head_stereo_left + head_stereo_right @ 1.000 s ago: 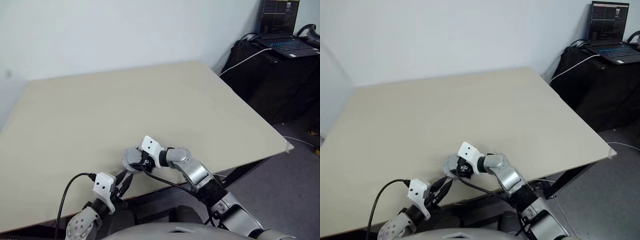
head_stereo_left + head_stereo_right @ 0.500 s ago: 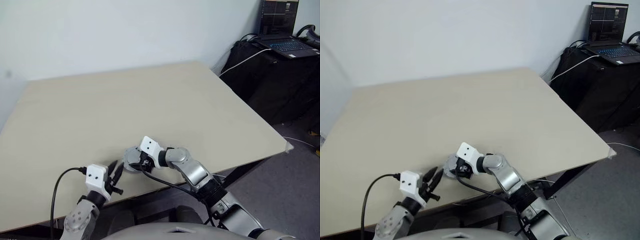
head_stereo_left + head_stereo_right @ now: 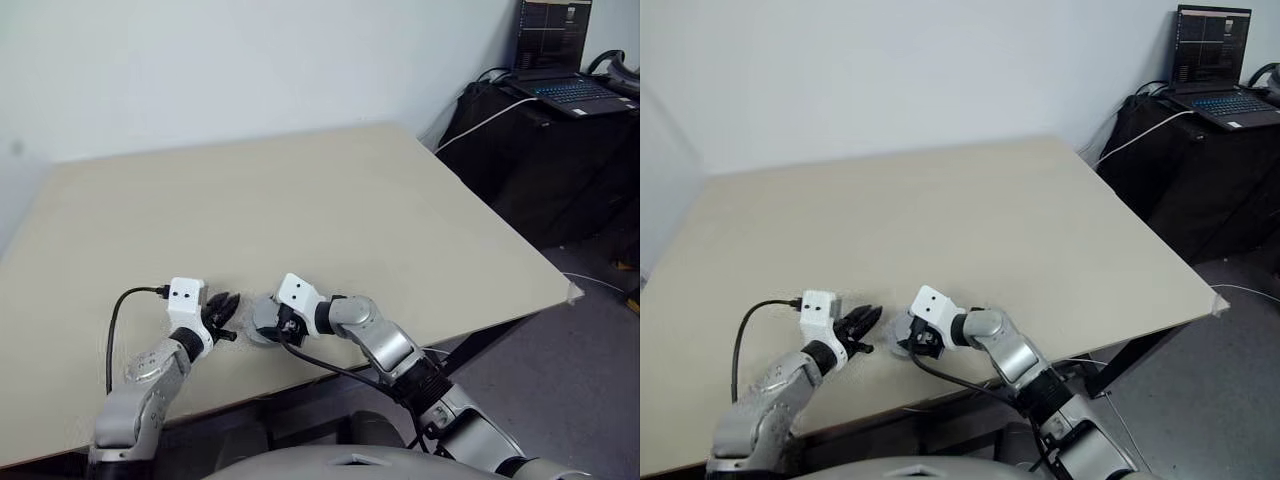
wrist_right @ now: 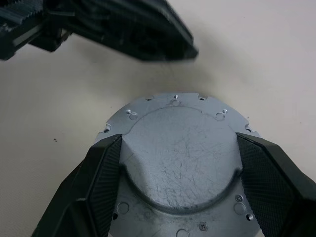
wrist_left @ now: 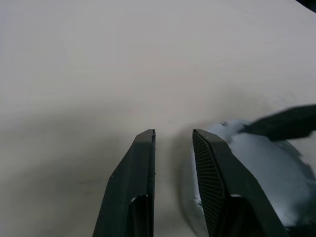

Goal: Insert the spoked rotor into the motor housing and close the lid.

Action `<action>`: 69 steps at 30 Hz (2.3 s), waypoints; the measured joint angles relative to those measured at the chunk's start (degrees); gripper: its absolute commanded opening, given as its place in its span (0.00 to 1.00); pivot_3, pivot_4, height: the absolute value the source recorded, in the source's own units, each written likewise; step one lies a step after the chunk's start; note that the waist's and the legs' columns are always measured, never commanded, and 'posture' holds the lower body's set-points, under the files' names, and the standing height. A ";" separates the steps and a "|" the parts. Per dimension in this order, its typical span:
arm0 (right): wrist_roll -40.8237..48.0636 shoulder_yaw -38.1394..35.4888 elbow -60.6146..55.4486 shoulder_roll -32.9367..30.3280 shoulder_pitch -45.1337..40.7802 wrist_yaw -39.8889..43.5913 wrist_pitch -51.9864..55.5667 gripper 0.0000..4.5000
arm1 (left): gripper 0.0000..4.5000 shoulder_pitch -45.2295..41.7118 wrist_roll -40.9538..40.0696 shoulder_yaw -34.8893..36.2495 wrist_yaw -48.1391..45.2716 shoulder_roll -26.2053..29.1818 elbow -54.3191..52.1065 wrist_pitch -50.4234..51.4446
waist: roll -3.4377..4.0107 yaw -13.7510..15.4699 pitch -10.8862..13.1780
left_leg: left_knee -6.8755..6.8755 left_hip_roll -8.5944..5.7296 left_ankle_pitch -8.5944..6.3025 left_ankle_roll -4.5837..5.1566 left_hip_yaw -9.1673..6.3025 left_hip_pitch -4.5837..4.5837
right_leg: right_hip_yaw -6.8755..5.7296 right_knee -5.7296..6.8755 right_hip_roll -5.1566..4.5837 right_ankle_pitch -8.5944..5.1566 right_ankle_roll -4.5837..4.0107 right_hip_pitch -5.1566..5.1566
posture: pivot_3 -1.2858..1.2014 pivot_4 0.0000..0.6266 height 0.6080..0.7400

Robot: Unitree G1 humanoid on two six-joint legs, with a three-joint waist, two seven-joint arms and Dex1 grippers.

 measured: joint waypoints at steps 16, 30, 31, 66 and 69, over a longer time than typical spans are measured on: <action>0.03 0.00 -0.50 -0.08 0.20 -0.46 0.83 0.71 | 0.27 -7.12 -2.49 -1.84 -2.50 3.35 4.27 12.73 | 0.01 0.08 0.02 | -0.02 -0.01 0.02 -0.05 0.05 0.13 | 0.13 0.00 0.01 0.01 0.01 0.10 | 0.52 0.00 1.00; 0.70 -0.42 -1.11 -0.32 0.53 -0.39 1.44 1.00 | 0.27 -7.87 -0.87 -3.70 -2.67 3.51 3.88 13.66 | 0.05 0.60 0.03 | -0.09 -0.02 0.01 -0.05 0.13 0.33 | 0.23 -0.03 0.01 0.01 0.02 0.23 | 0.52 0.00 1.00; 0.86 -0.51 -1.51 -0.36 0.72 -0.35 1.83 1.00 | 0.27 -7.91 -0.81 -3.78 -2.68 3.51 3.87 13.66 | 0.05 0.67 0.03 | -0.10 -0.02 0.01 -0.05 0.13 0.33 | 0.24 -0.03 0.01 0.00 0.02 0.23 | 0.52 0.00 1.00; 28.49 -32.08 -36.01 8.90 17.85 -19.64 48.95 1.00 | 0.27 -7.80 -0.22 -5.15 -3.90 3.21 2.88 13.36 | 0.14 1.52 0.16 | -0.48 -0.10 -0.10 0.08 -0.03 0.08 | -0.07 -0.83 -0.11 0.02 0.16 0.04 | 0.52 0.00 1.00; 30.25 -35.09 -32.42 9.30 16.72 -21.94 53.27 1.00 | 0.27 -7.65 -0.25 -5.14 -3.97 3.13 2.67 13.18 | 0.19 1.51 0.13 | -0.47 -0.17 -0.14 0.12 -0.02 -0.10 | -0.04 -0.84 -0.15 0.09 0.11 0.09 | 0.52 0.00 1.00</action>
